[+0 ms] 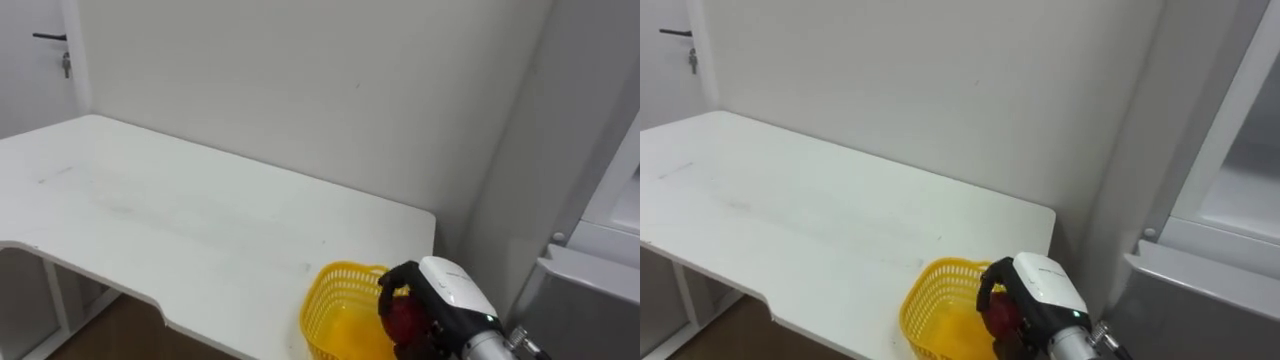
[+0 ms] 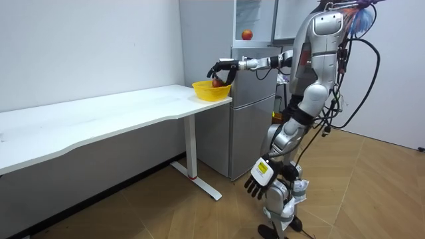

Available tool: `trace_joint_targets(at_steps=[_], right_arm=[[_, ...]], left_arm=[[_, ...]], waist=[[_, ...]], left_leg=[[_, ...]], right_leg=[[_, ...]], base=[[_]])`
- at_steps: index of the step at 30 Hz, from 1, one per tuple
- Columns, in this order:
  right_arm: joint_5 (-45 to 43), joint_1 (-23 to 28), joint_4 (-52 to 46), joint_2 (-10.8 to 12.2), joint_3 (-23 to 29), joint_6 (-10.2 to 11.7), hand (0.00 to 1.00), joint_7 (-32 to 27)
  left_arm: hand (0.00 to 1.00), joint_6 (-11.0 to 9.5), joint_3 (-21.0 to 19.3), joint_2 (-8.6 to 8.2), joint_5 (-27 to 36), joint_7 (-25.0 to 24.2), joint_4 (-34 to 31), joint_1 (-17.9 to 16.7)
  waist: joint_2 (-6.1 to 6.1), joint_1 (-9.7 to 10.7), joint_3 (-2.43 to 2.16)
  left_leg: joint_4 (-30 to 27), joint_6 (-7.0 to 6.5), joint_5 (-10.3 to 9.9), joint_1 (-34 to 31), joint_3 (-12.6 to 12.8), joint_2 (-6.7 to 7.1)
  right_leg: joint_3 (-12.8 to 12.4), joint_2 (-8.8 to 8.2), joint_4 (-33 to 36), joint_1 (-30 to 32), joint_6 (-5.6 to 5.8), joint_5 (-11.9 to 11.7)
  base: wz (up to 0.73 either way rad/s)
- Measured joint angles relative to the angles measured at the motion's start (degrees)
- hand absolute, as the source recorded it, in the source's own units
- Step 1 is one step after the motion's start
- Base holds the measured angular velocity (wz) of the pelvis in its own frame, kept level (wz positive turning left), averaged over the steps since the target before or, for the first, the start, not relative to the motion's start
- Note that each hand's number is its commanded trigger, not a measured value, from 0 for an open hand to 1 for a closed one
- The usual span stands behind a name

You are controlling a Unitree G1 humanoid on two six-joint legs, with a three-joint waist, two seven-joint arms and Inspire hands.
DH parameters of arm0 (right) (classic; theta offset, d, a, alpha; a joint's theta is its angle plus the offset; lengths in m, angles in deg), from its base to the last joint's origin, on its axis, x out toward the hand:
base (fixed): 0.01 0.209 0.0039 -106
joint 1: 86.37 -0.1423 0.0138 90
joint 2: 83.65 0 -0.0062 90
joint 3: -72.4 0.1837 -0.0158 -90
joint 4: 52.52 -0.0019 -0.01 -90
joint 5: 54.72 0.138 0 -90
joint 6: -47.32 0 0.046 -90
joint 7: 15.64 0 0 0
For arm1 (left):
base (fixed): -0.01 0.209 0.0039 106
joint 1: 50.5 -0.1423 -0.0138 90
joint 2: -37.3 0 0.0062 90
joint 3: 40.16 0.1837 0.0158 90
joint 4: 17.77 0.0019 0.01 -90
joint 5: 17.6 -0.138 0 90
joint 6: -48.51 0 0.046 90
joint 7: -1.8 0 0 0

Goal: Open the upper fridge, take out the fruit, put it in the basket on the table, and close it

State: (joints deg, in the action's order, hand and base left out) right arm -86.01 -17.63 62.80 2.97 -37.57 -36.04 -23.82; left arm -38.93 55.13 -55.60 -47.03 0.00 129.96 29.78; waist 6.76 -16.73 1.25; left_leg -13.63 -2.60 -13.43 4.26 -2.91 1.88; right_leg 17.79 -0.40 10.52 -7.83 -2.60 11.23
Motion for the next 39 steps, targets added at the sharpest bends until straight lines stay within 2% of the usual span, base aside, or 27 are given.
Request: trace_joint_targets(at_steps=[8, 24, 30, 31, 34, 39], right_arm=[[0.01, -0.03, 0.0, 0.0, 0.0, 0.0, 0.0, -0.53], [0.0, -0.03, 0.0, 0.0, 0.0, -0.02, 0.0, -0.53], [-0.04, -0.09, -1.6, -0.01, 0.01, -0.3, 0.0, -0.53], [-0.03, -0.09, -1.92, -0.01, 0.02, -0.3, 0.0, -0.56], [0.01, -0.08, -3.08, -0.01, 0.02, -0.3, 0.0, -1.22], [2.98, -0.07, -11.45, 0.0, 1.03, -0.03, 0.0, -2.33]], left_arm=[[0.0, 0.0, 0.0, 0.0, -0.03, 0.0, 0.01, 0.01], [0.0, 0.03, -0.06, -0.01, -0.07, -0.11, -0.07, 0.02], [0.0, 0.08, -0.11, -0.01, -0.62, -0.42, -1.13, 0.2], [0.0, 0.13, -0.11, 0.0, -0.92, -0.63, -1.49, 0.18], [0.0, 0.17, -0.39, 0.01, -2.51, -0.99, -2.13, 0.07], [0.0, 0.22, -0.7, 0.07, -2.47, -0.97, -2.08, -0.03]], waist=[[0.06, -0.75, -0.03], [0.19, -0.68, -0.02], [0.38, -0.67, -0.16], [0.7, -0.54, -0.38], [0.75, -0.4, -0.42], [0.4, 1.4, -0.25]], left_leg=[[0.01, -0.01, 0.0, -0.13, -0.42, 0.05], [-0.05, -0.19, 0.12, -0.14, -0.53, 0.41], [-0.01, -0.31, 0.19, -0.36, -0.89, 0.61], [-0.03, -0.34, 0.21, -0.36, -0.96, 0.65], [0.02, -0.38, 0.23, -0.1, -1.01, 0.67], [0.01, -0.39, 0.22, -0.13, -0.95, 0.63]], right_leg=[[1.22, -0.11, 0.01, -0.05, 0.05, 0.03], [1.19, -0.39, -0.15, -0.2, 0.19, 0.15], [1.08, -0.48, -0.15, -0.02, 0.29, 0.22], [1.14, -0.51, -0.15, -0.05, 0.29, 0.21], [1.14, -0.54, -0.07, -0.3, 0.3, 0.21], [0.85, -0.54, 0.0, -0.35, 0.31, 0.2]], base=[[0.03], [0.0], [0.0], [0.04], [0.01], [0.01]])
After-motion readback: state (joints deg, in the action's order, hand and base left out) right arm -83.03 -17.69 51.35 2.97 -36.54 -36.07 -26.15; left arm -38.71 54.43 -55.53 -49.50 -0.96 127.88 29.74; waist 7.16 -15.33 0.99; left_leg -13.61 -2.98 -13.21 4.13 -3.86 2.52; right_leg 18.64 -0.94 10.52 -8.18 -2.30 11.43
